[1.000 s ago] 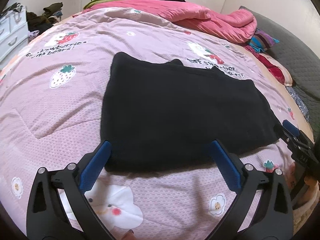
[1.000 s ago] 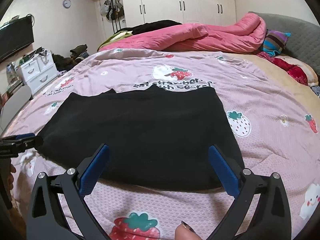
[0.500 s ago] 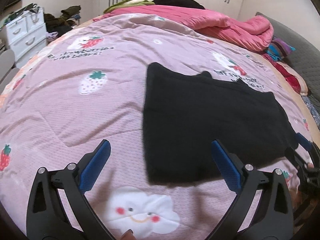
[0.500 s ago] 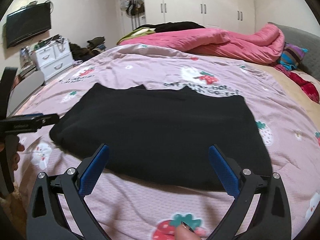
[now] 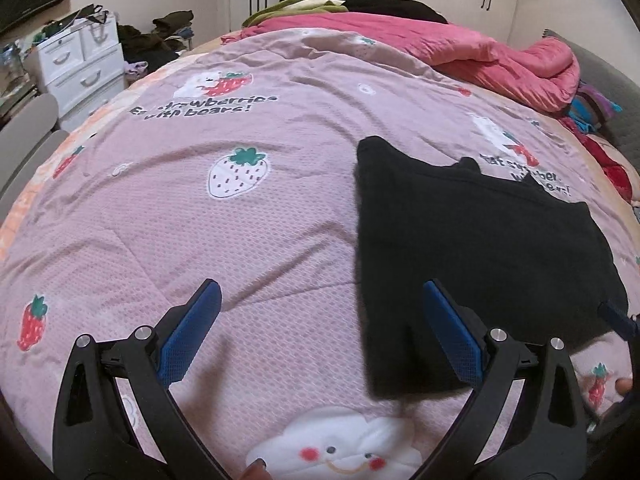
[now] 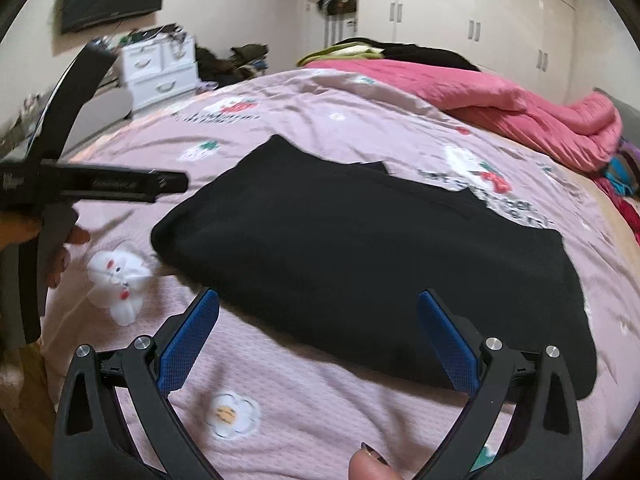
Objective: Fold small clothes
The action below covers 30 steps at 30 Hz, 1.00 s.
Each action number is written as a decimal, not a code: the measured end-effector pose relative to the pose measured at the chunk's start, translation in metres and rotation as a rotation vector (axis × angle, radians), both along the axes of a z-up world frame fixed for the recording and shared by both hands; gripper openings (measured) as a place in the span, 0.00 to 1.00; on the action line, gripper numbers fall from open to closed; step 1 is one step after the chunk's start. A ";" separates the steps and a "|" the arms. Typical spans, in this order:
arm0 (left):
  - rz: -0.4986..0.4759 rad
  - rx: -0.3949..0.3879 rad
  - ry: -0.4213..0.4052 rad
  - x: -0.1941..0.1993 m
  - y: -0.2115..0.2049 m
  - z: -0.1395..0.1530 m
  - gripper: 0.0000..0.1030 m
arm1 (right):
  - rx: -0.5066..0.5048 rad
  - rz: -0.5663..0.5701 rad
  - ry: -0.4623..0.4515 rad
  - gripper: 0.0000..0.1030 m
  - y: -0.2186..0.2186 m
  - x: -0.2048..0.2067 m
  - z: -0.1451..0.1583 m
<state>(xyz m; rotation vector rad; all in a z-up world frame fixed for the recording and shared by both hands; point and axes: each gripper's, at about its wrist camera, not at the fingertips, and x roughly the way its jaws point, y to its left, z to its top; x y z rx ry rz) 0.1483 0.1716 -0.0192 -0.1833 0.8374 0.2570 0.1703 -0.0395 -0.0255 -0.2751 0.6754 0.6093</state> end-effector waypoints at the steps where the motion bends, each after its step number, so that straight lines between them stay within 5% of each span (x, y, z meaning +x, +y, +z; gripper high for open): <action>1: 0.004 0.011 0.002 0.001 0.001 0.000 0.91 | -0.011 0.007 0.001 0.96 0.005 0.000 -0.002; 8: 0.015 0.077 0.018 0.015 0.005 -0.001 0.91 | -0.098 0.050 -0.009 0.96 0.030 -0.001 -0.018; 15: 0.016 0.061 0.035 0.036 0.010 -0.006 0.91 | -0.205 0.075 -0.033 0.96 0.056 0.001 -0.035; 30: 0.047 -0.129 0.083 0.084 0.042 -0.024 0.91 | -0.292 0.044 -0.099 0.96 0.109 0.033 -0.044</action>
